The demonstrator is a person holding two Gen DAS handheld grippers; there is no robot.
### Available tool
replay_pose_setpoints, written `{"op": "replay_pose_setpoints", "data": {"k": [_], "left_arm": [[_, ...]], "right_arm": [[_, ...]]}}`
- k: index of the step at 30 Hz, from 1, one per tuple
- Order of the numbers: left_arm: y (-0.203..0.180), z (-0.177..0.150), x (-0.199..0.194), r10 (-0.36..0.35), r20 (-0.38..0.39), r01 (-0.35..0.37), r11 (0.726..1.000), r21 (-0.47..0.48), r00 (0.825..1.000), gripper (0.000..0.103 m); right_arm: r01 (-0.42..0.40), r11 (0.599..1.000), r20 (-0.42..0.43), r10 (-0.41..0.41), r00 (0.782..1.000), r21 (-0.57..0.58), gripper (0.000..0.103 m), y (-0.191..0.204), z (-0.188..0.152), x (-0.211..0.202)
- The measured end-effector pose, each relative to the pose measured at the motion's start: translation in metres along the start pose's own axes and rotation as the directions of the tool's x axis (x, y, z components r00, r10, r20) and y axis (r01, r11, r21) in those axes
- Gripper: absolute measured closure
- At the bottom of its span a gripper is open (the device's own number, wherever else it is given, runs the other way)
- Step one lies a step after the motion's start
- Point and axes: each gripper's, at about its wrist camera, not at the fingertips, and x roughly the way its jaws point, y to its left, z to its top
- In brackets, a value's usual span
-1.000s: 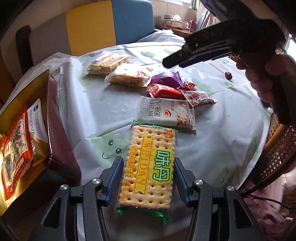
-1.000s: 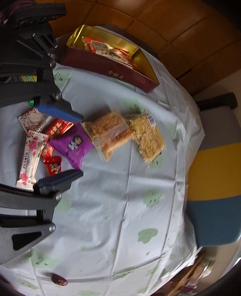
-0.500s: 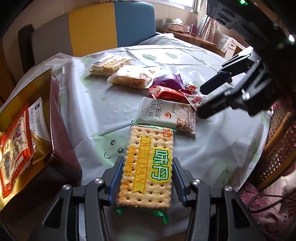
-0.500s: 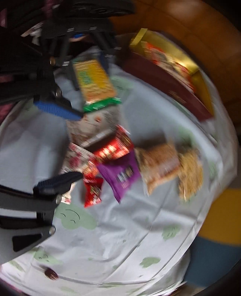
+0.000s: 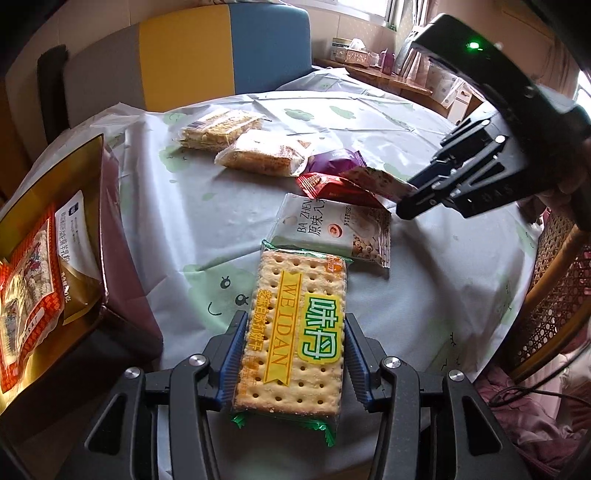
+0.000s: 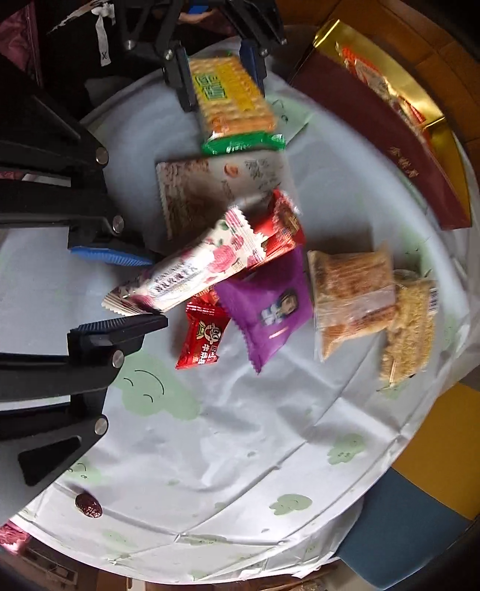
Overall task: Organize snacks
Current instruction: 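Grasp the pink rose-print candy with the right gripper while the left holds the crackers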
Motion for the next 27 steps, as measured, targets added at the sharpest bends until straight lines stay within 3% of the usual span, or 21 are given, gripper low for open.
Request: {"op": "replay_pose_setpoints", "data": {"k": [7,12,17,19,23,24,27], "left_arm": [[0.000,-0.001,-0.001,-0.001,0.004,0.001,1.000,-0.003,1.000,0.053],[0.000,-0.001,-0.001,0.003,0.005,-0.003,1.000,-0.004,1.000,0.053],[0.000,0.000,-0.001,0.002,0.002,-0.002,1.000,-0.004,1.000,0.053],[0.001,0.000,-0.002,0.005,0.003,-0.005,1.000,-0.007,1.000,0.055],[-0.001,0.000,-0.003,0.019,0.004,-0.019,1.000,0.001,1.000,0.055],[-0.003,0.001,-0.004,0.026,0.004,-0.026,1.000,0.005,1.000,0.055],[-0.002,0.001,-0.009,0.007,0.004,-0.007,1.000,-0.001,1.000,0.055]], "right_arm": [[-0.037,0.998,0.048,0.034,0.998,0.058,0.083,-0.003,-0.014,-0.021],[-0.037,0.978,0.147,0.006,0.989,0.208,0.083,-0.028,-0.017,-0.048],[-0.011,0.877,0.142,-0.065,0.988,0.481,0.083,-0.087,-0.007,-0.029],[-0.011,0.850,0.125,-0.064,0.990,0.526,0.083,-0.097,-0.005,-0.012],[-0.113,0.777,0.140,0.033,0.990,0.620,0.079,-0.117,-0.009,0.008],[-0.121,0.774,0.155,0.030,0.987,0.622,0.071,-0.120,-0.009,0.005],[-0.127,0.757,0.164,0.027,0.986,0.641,0.069,-0.131,-0.012,0.004]]}}
